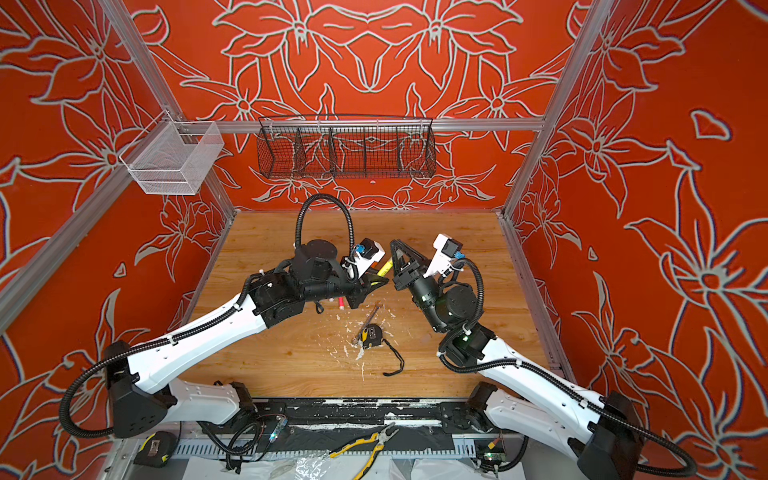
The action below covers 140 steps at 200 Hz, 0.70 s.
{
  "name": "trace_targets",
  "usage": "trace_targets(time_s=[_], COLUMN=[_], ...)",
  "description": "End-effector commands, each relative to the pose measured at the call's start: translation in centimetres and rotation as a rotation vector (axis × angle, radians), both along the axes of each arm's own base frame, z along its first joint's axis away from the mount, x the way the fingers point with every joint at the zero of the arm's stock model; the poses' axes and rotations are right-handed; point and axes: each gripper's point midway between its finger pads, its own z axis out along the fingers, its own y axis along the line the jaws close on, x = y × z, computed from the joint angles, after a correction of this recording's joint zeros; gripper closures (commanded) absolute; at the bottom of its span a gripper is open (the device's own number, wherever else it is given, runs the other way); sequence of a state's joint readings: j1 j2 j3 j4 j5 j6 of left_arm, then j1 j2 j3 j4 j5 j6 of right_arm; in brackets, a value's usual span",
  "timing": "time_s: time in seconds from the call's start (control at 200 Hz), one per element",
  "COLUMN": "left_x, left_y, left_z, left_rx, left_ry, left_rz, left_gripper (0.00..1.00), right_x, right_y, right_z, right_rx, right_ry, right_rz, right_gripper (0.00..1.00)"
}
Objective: Insert the pens into the pen caps
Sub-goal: 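Open the right gripper and draw it back from the capped yellow highlighter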
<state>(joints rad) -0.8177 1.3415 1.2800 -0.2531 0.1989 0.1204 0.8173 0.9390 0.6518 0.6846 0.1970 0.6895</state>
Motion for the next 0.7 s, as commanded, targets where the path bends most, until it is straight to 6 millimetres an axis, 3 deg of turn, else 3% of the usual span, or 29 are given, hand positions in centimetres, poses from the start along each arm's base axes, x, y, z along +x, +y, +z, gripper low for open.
trace_targets(time_s=[0.0, 0.235, 0.315, 0.4, 0.465, 0.58, 0.696], left_x=[5.6, 6.5, 6.6, 6.6, 6.4, 5.9, 5.8], left_y=[3.0, 4.6, 4.9, 5.0, 5.0, 5.5, 7.1], left_z=[14.4, 17.3, 17.4, 16.4, 14.4, 8.9, 1.5], left_rx=[-0.351, -0.402, -0.403, -0.391, -0.365, -0.28, -0.172], left_ry=[-0.315, -0.367, -0.372, -0.36, -0.331, -0.275, -0.151], left_rz=[0.253, 0.301, 0.311, 0.313, 0.306, 0.31, 0.39], left_gripper=[1.0, 1.0, 1.0, 1.0, 1.0, 1.0, 1.0], right_x=[-3.4, -4.7, -4.8, -4.6, -4.3, -3.6, -3.4], right_y=[6.1, 7.8, 8.1, 7.2, 5.8, 1.9, -2.6], right_z=[-8.9, -9.8, -10.2, -10.0, -9.5, -8.8, -7.0], right_rx=[-0.192, -0.201, -0.206, -0.208, -0.218, -0.263, -0.37], right_ry=[0.187, 0.192, 0.203, 0.204, 0.203, 0.215, 0.191], right_rz=[0.318, 0.374, 0.376, 0.331, 0.268, 0.099, -0.087], right_gripper=[1.0, 1.0, 1.0, 1.0, 0.99, 0.7, 0.48])
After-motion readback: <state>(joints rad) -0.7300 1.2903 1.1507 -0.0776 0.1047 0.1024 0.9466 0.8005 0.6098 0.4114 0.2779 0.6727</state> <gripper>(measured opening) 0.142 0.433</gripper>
